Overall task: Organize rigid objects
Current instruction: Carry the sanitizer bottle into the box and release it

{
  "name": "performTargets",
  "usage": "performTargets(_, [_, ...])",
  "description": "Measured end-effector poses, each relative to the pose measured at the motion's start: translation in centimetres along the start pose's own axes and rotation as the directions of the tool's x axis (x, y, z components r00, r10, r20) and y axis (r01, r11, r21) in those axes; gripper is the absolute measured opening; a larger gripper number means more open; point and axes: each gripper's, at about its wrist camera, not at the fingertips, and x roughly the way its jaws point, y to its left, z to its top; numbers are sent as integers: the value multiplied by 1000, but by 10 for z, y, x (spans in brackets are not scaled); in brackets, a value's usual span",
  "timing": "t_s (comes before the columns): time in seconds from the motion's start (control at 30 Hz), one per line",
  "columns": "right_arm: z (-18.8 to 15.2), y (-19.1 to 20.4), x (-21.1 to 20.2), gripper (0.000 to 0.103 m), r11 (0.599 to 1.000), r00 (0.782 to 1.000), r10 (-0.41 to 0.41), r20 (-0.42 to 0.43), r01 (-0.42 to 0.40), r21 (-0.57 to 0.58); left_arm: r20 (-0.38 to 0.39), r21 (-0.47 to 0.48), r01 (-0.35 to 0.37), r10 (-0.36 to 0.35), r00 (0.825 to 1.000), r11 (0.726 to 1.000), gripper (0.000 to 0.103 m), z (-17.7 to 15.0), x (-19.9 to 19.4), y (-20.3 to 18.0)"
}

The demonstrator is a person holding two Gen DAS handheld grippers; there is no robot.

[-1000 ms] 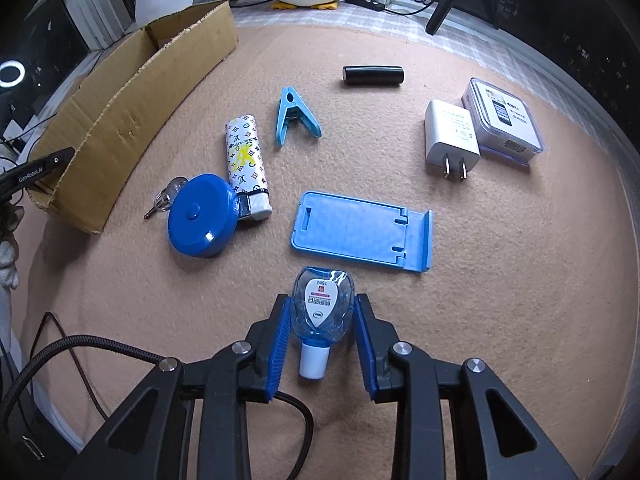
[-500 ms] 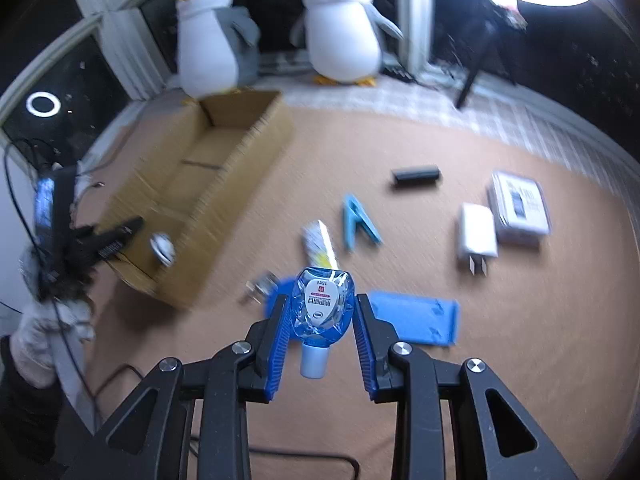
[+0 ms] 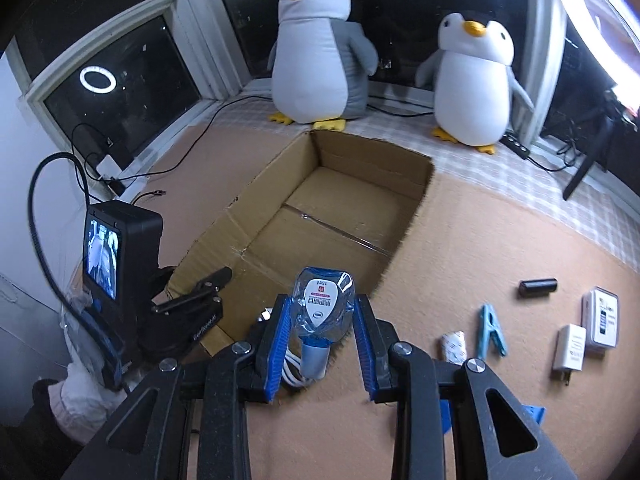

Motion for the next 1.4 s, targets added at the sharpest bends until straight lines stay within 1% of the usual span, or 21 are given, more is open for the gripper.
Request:
performTargets(0.27, [11,14,35,28,1000,999,9,-51,-10,-14,1,-3,2,-2,1000,1000,28,0,0,1])
performTargets(0.73, [15,19,74,28,998,993,-36,-114,31,-47,2,-5,5,-5,1000,1000,28,-1,1,1])
performTargets(0.93, [13,21,81,29,998,992,-44,-120,37,-57,2,-4,4,-4,1000,1000,28,-1,1,1])
performTargets(1.2, [11,20,84,30,998,991,-32,-132,25,-57,3,-4,3,-3,1000,1000,28,-1,1,1])
performTargets(1.4, [11,18,74,31,999,993,-11,-116,7,-41,3,-4,3,-3,1000,1000,28,-1,1,1])
